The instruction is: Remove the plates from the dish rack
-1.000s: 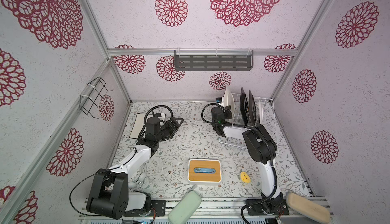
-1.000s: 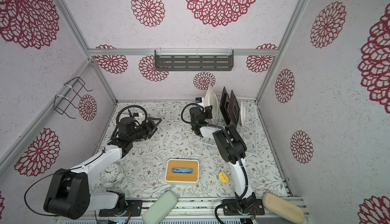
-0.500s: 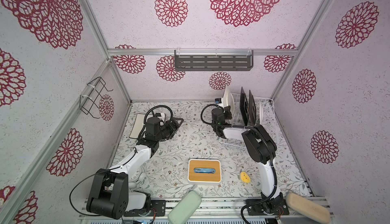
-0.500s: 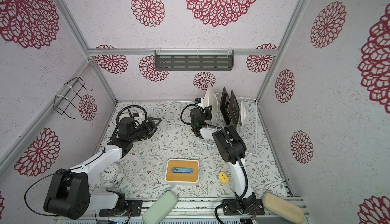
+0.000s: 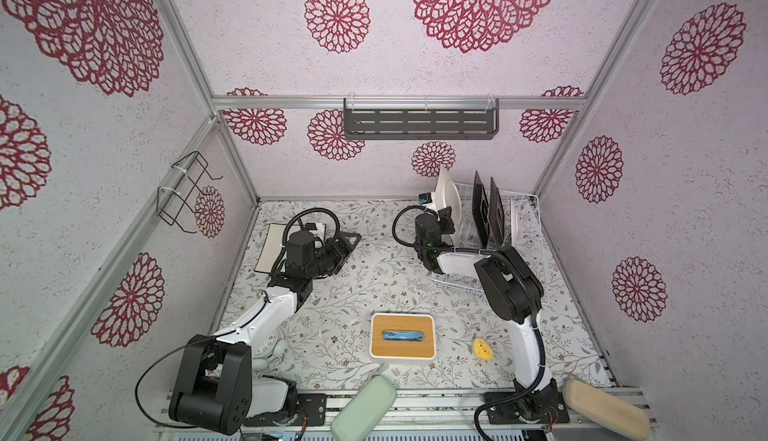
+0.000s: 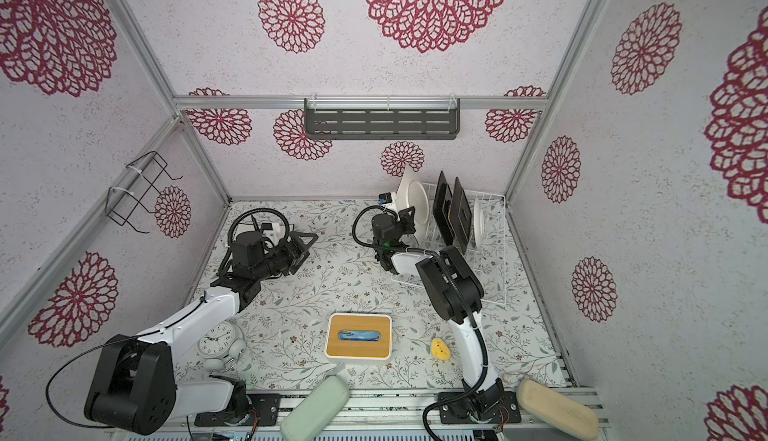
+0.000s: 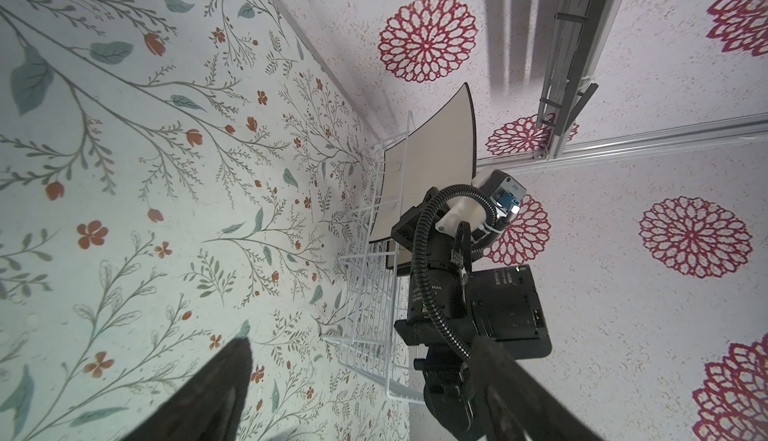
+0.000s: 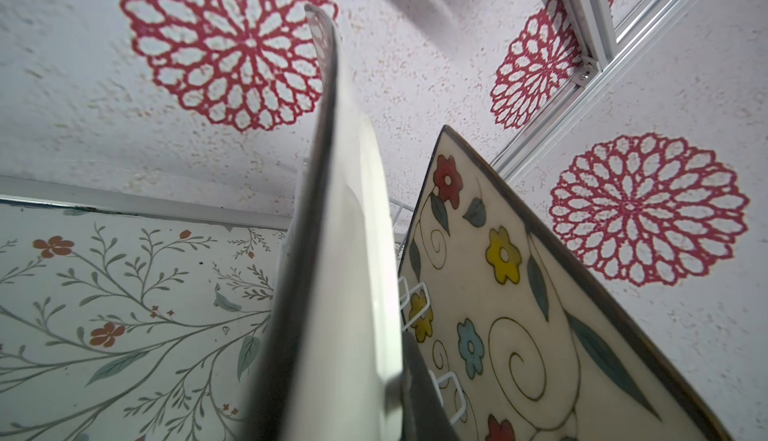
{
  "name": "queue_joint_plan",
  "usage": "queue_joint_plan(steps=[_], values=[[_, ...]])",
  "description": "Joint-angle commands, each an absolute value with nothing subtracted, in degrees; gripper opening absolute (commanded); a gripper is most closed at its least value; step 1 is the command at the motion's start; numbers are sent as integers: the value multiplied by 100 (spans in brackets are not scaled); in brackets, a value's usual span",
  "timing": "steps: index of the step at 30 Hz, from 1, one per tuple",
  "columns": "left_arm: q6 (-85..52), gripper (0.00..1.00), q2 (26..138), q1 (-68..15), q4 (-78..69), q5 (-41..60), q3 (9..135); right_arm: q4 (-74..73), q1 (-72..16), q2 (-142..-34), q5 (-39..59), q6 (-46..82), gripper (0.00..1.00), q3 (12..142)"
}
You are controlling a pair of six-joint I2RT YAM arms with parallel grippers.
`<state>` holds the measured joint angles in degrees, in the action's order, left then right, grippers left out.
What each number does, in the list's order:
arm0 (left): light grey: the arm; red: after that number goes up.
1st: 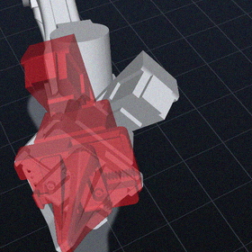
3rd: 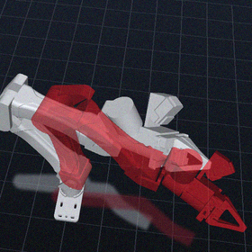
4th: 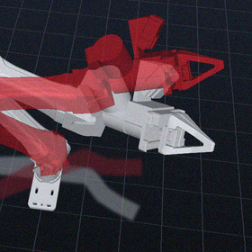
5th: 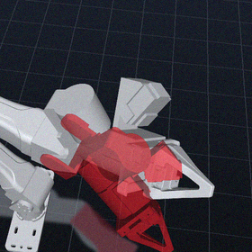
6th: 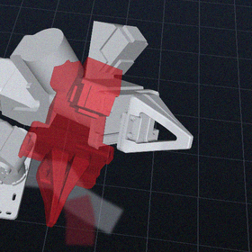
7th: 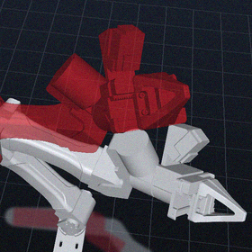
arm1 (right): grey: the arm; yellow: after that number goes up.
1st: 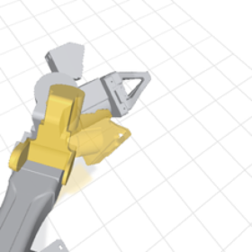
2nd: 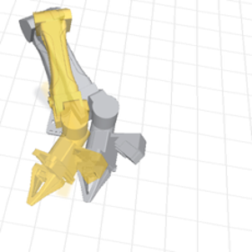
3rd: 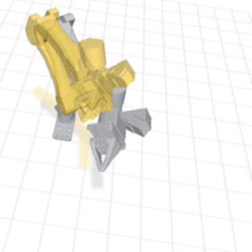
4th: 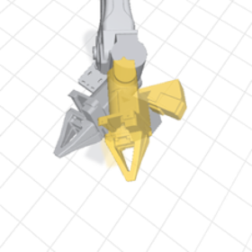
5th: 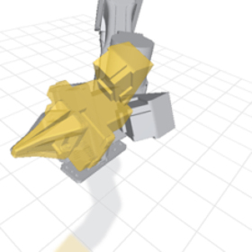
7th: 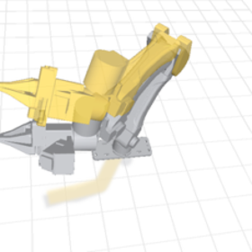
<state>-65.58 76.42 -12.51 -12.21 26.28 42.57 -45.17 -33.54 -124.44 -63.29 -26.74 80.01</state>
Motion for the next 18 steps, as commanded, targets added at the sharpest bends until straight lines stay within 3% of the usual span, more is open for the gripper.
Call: queue_joint_plan(steps=[1,18], values=[[-6456,86,7506,-1310,-1290,2610,4197,-5319,-3353,-12069,-6854,-3192,0,8077],[-6440,86,7401,-1310,-1250,2575,4140,-5572,-3391,-11677,-6807,-3296,0,7903]])
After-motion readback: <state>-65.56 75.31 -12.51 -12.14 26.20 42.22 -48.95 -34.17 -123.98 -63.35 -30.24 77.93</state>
